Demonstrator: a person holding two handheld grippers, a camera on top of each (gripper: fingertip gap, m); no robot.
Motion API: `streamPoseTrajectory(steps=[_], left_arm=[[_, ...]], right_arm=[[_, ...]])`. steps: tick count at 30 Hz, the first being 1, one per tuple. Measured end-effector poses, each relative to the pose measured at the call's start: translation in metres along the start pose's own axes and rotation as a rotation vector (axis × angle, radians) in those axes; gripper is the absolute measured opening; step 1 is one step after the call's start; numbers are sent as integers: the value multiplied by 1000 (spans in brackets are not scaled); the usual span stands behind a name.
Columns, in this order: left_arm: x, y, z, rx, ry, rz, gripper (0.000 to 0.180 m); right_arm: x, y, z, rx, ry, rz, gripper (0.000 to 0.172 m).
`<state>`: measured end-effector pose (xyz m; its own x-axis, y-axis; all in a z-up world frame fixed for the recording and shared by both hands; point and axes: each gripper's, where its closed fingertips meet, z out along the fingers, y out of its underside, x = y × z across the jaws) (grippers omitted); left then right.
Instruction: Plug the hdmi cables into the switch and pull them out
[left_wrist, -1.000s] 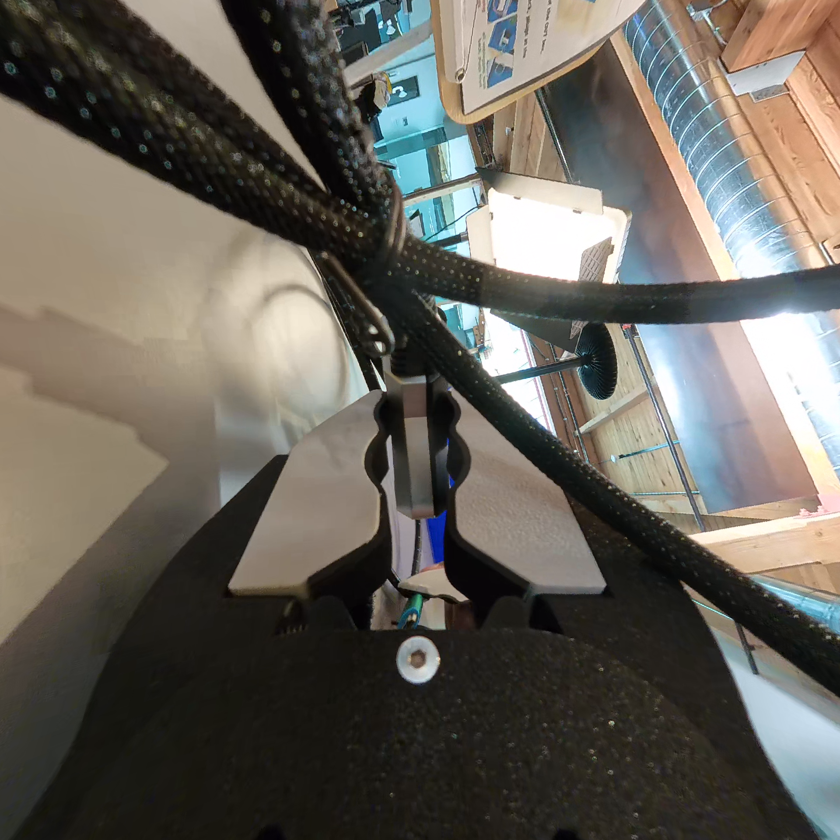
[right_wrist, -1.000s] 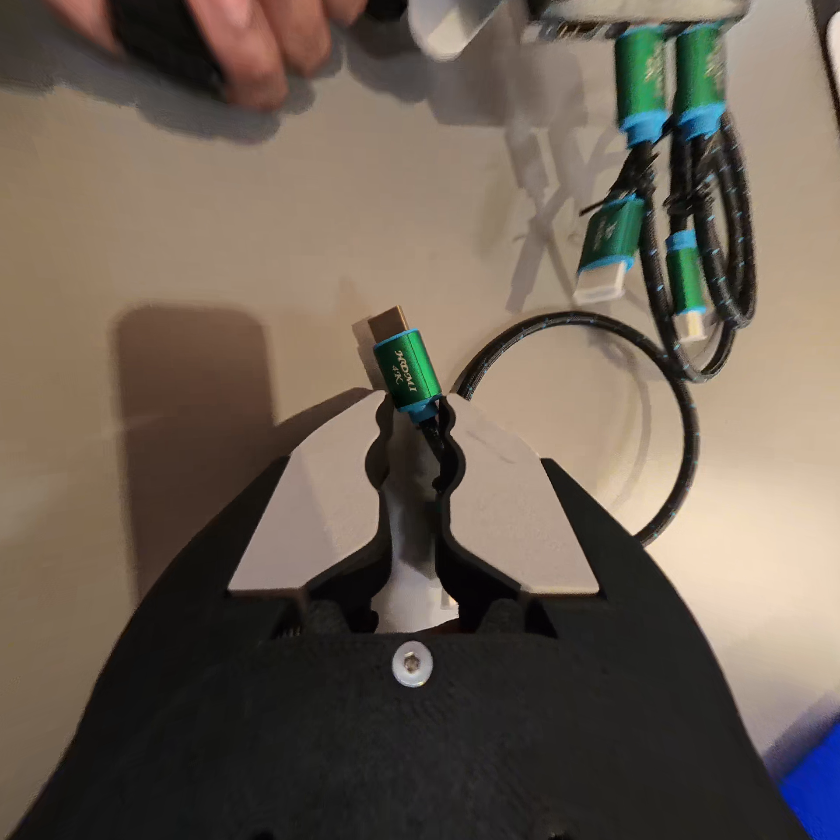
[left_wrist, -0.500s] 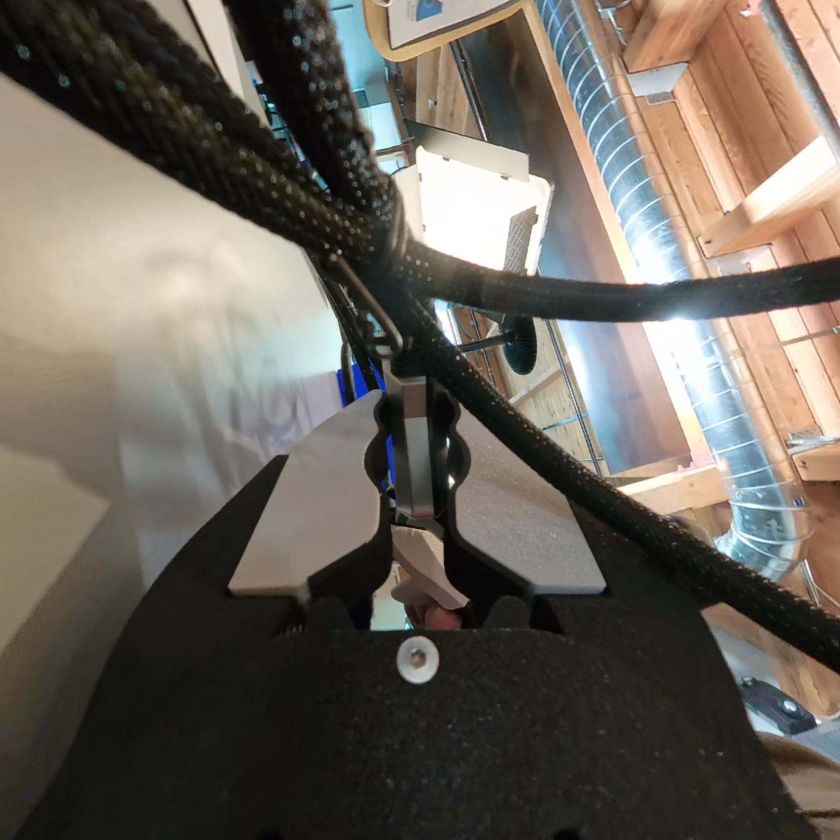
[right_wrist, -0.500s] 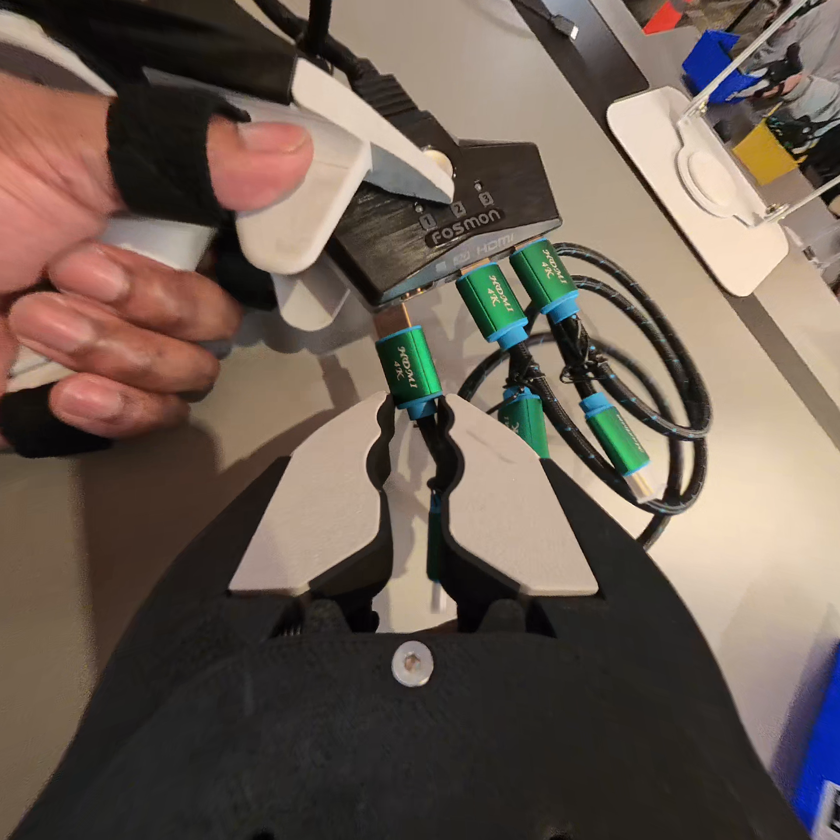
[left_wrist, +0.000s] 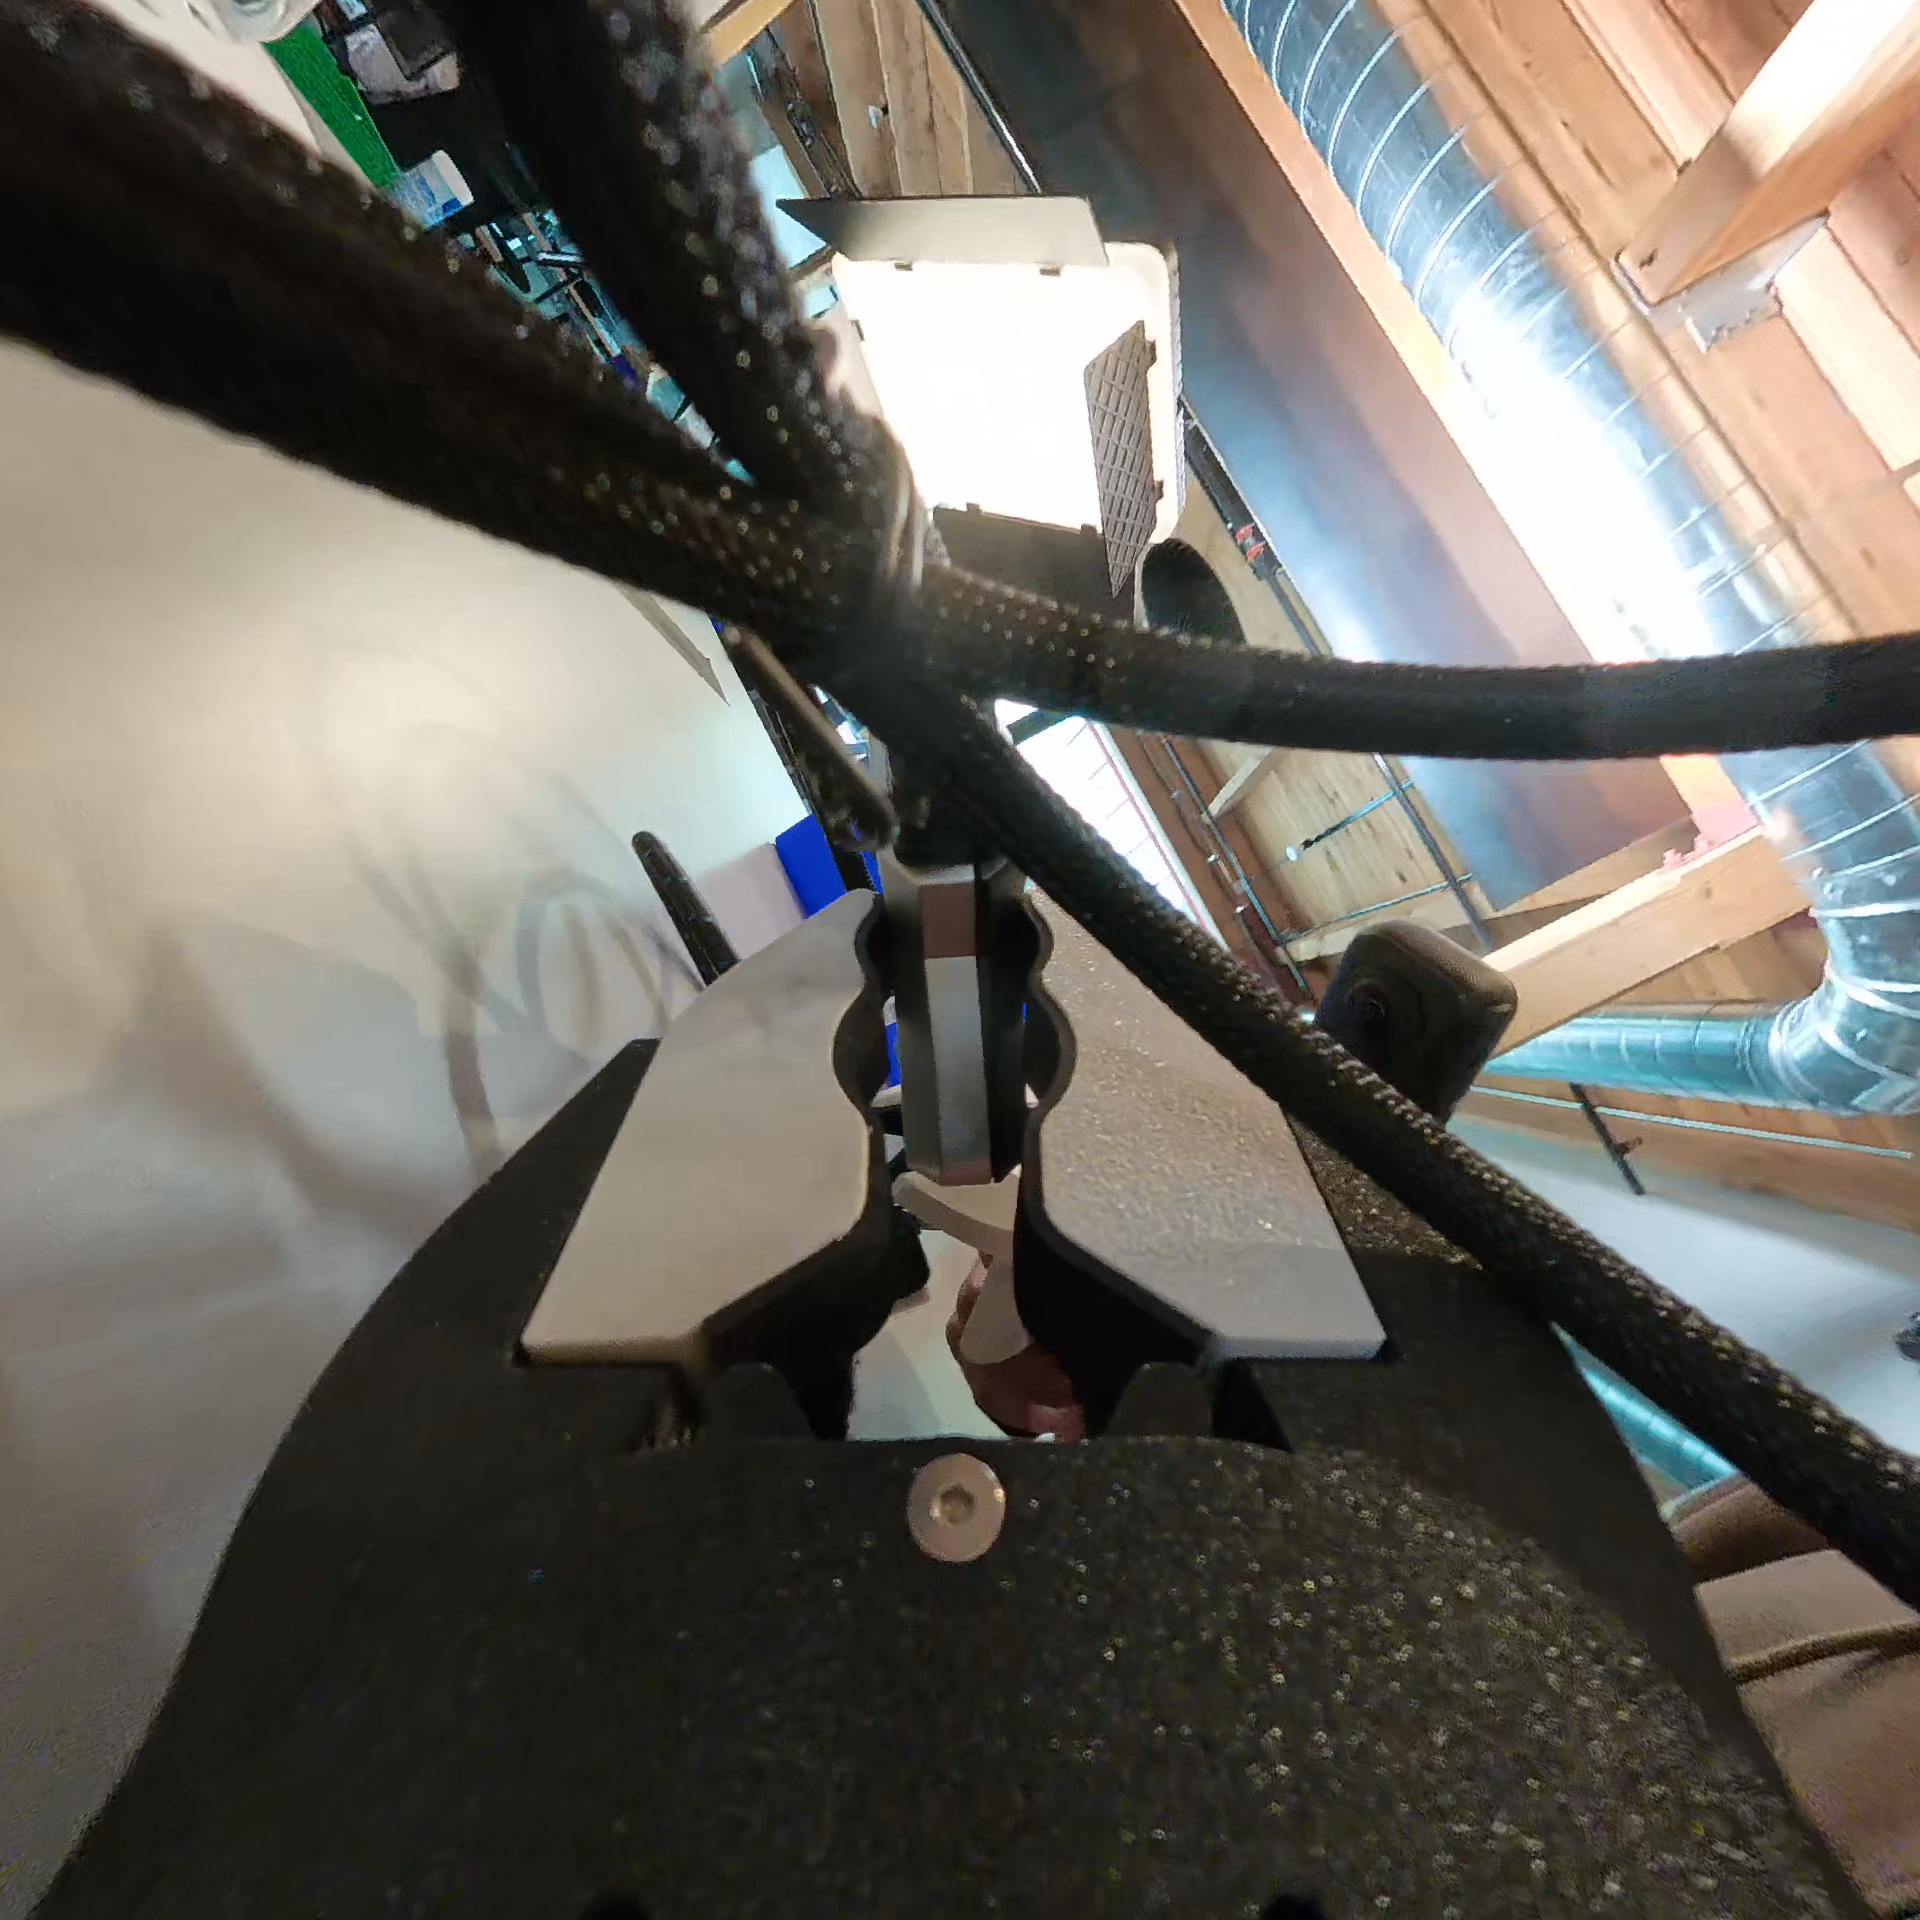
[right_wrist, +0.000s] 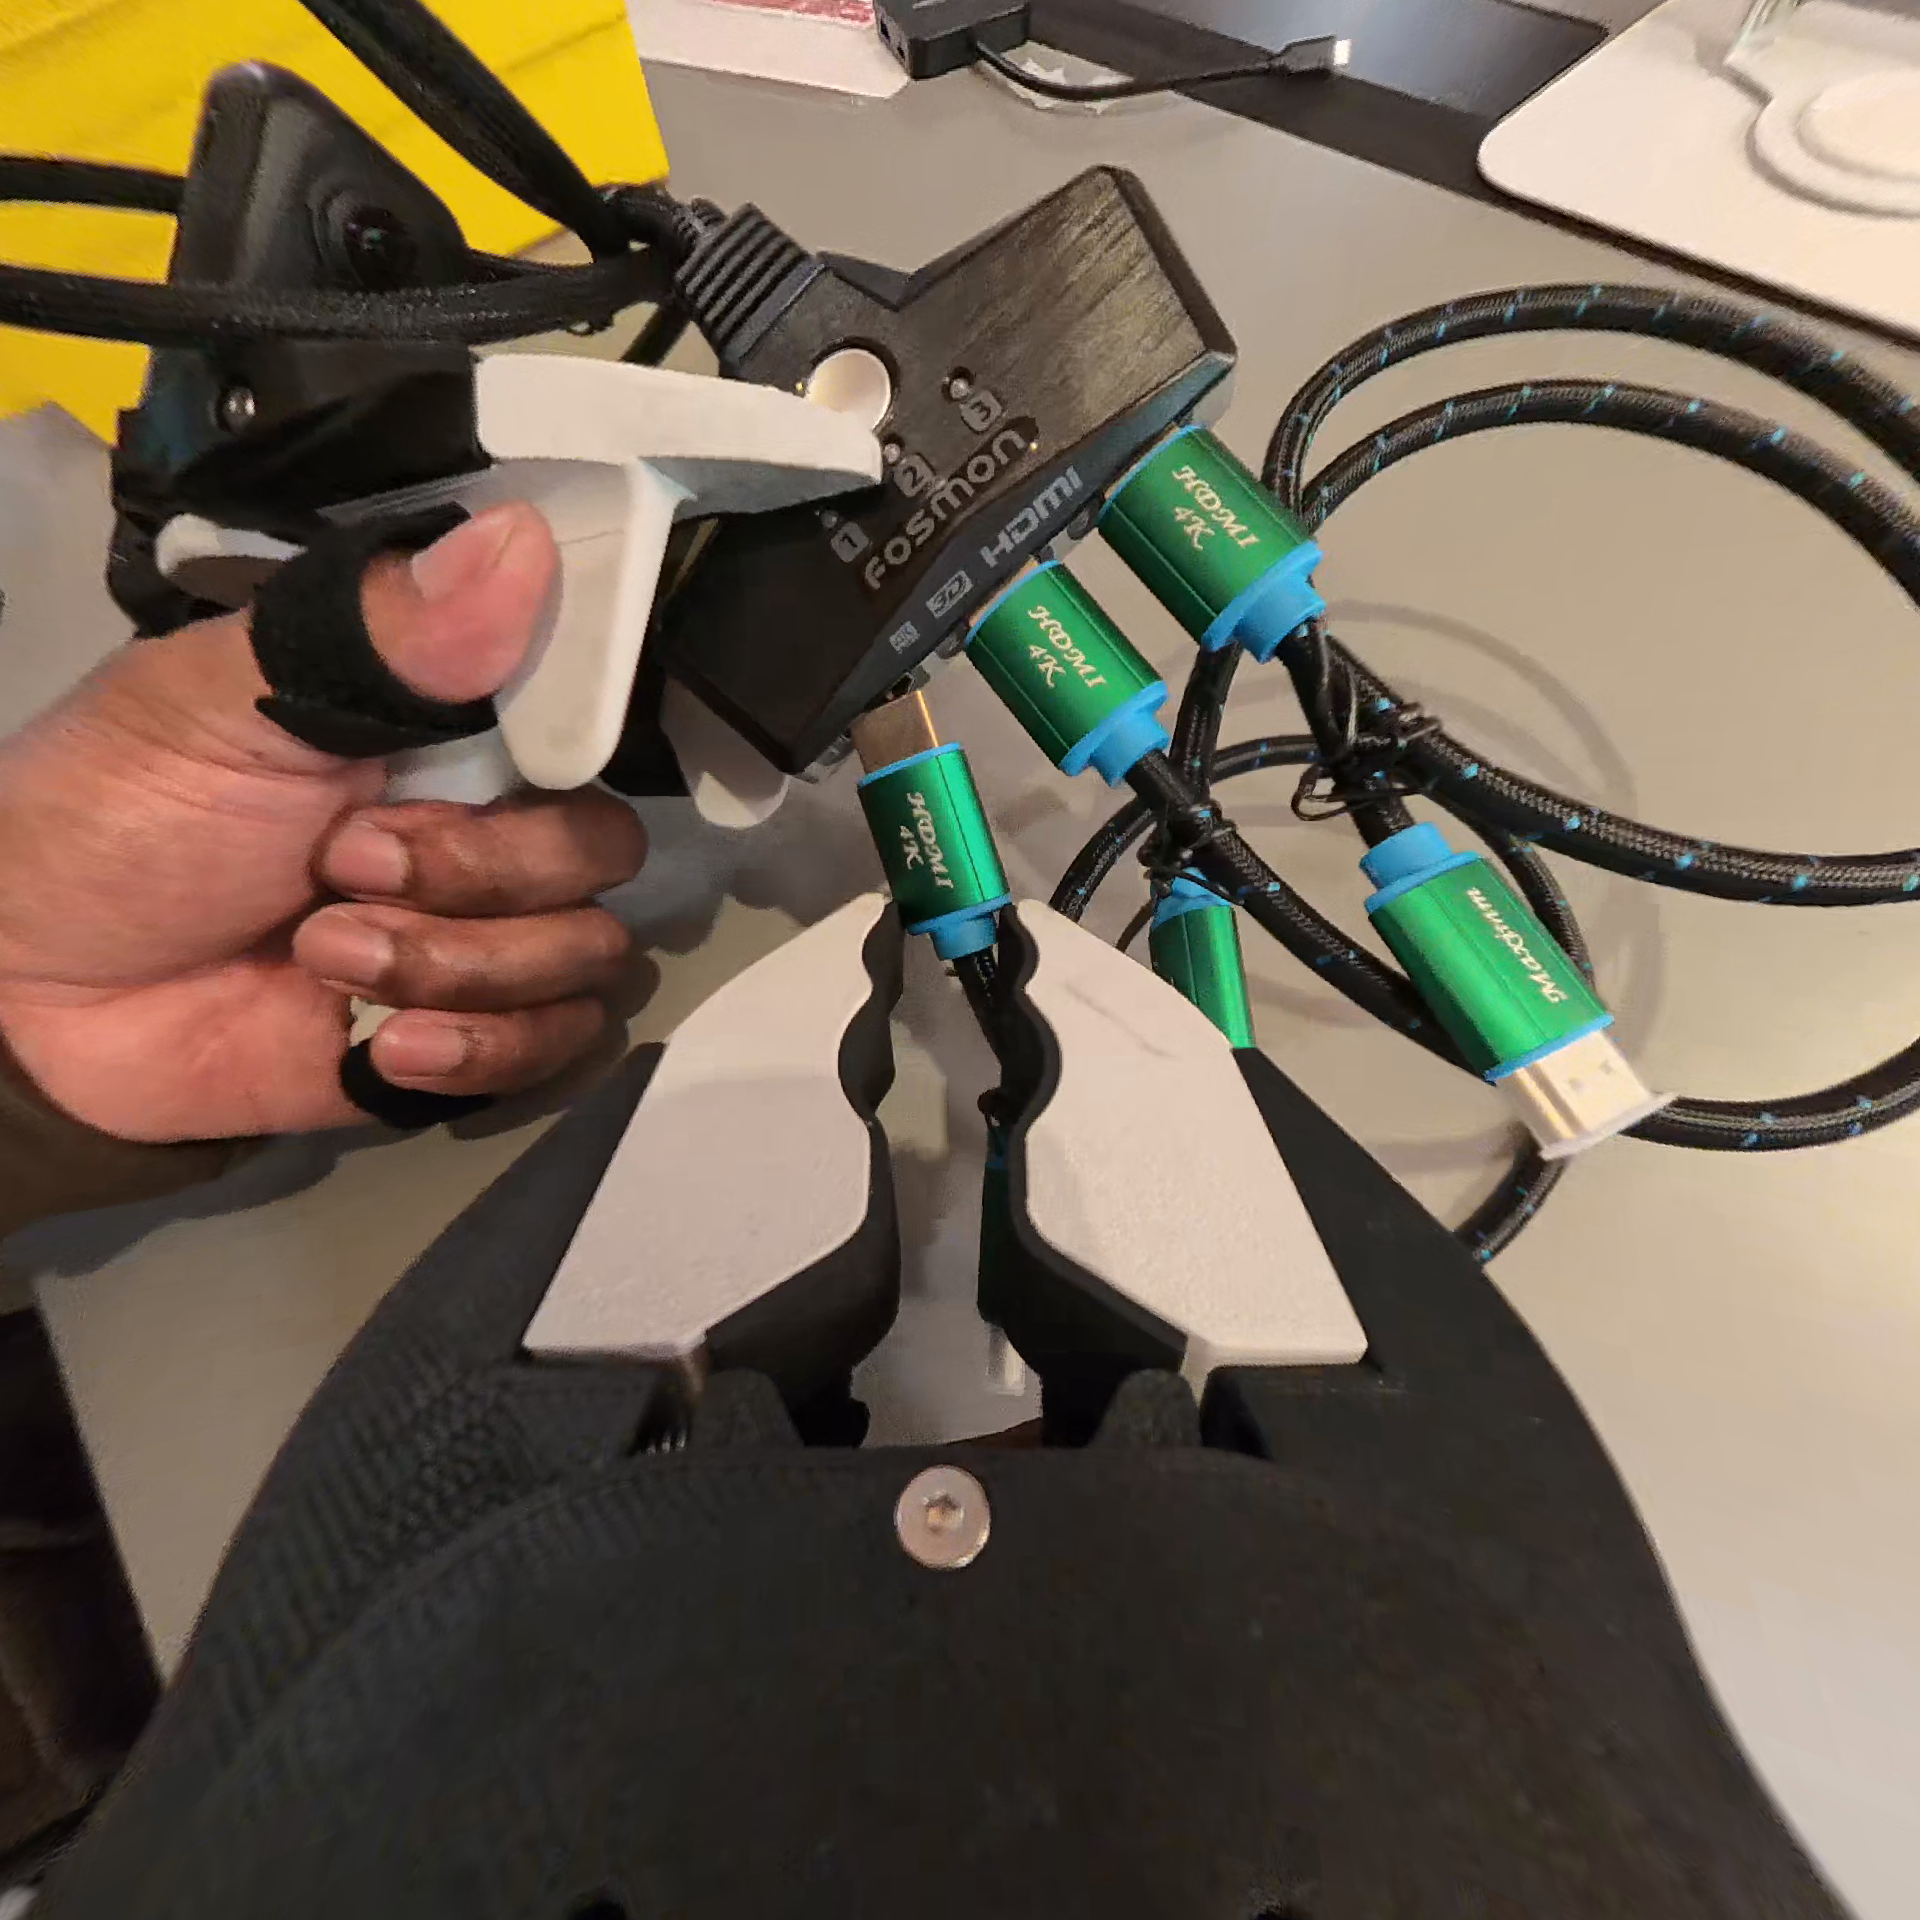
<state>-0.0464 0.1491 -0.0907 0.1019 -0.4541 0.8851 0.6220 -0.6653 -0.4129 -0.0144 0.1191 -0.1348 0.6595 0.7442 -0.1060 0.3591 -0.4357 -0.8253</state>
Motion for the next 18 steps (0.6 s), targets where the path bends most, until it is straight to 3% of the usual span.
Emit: streamPoseTrajectory(steps=[1,9,13,18], left_arm=[[0,0,0,-8,-2,18,20],[7,1,0,-124,-14,205,21],[-3,6,-1,-207,-120,203,22],[-9,7,-4,-274,-113,131,22]], right_arm=[[-1,0,0,1,-17,20,16],[-5,-1,1,-47,-101,55,16],[-4,4,2,-109,-38,-92,16],[-7,7,3,-107,-87,-175,15]])
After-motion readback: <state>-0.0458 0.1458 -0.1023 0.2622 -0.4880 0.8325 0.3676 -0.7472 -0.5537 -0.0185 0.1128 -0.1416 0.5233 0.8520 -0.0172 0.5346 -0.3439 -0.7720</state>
